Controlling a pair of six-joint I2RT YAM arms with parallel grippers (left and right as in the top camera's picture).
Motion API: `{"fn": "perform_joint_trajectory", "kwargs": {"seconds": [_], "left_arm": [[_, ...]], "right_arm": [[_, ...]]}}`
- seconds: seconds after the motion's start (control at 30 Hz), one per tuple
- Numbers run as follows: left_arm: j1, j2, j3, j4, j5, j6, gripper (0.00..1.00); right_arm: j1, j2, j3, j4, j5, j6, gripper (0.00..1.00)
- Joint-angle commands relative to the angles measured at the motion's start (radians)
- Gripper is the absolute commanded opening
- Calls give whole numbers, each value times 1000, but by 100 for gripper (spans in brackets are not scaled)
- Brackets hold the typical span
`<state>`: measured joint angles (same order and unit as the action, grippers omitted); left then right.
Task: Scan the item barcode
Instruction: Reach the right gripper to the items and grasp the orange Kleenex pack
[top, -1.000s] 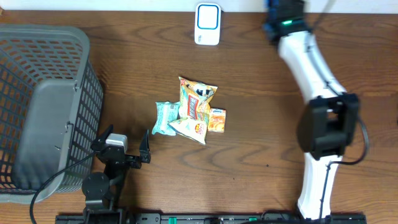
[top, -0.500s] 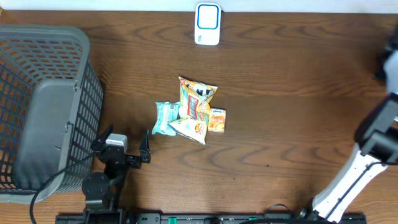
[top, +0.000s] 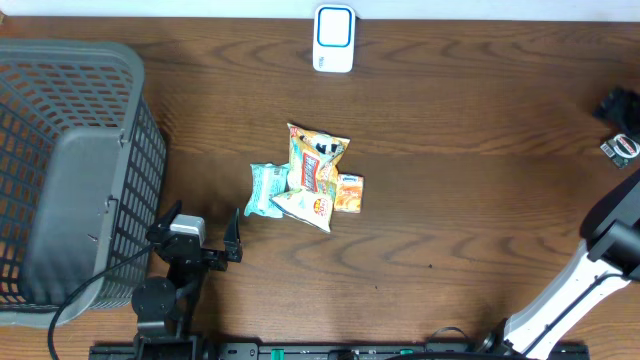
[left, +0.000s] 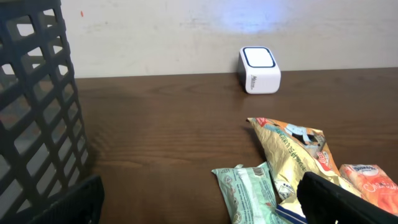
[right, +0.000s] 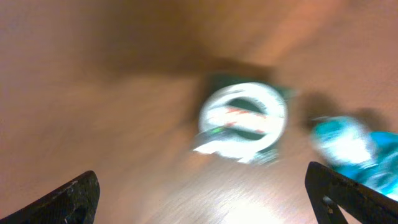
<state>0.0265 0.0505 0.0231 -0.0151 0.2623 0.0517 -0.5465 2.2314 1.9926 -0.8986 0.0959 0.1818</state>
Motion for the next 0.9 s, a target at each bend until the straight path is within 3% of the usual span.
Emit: {"fn": "perform_joint_trajectory", "kwargs": {"seconds": [0.0, 0.2, 0.37, 0.47, 0.6, 0.87], "left_arm": [[5, -1, -19, -29, 6, -5, 98], [5, -1, -19, -29, 6, -5, 98], [5, -1, -19, -29, 6, -5, 98], [5, -1, -19, -29, 6, -5, 98], [5, -1, -19, -29, 6, -5, 98], [5, -1, -19, -29, 6, -5, 98]], "right_arm": [[104, -167, 6, -43, -288, 50, 99], [355, -216, 6, -173, -383, 220, 99], [621, -147, 3, -301, -384, 313, 99], [769, -79, 3, -360, -341, 285, 82], [927, 29, 3, -435, -297, 285, 66], [1026, 164, 2, -483, -312, 277, 54]]}}
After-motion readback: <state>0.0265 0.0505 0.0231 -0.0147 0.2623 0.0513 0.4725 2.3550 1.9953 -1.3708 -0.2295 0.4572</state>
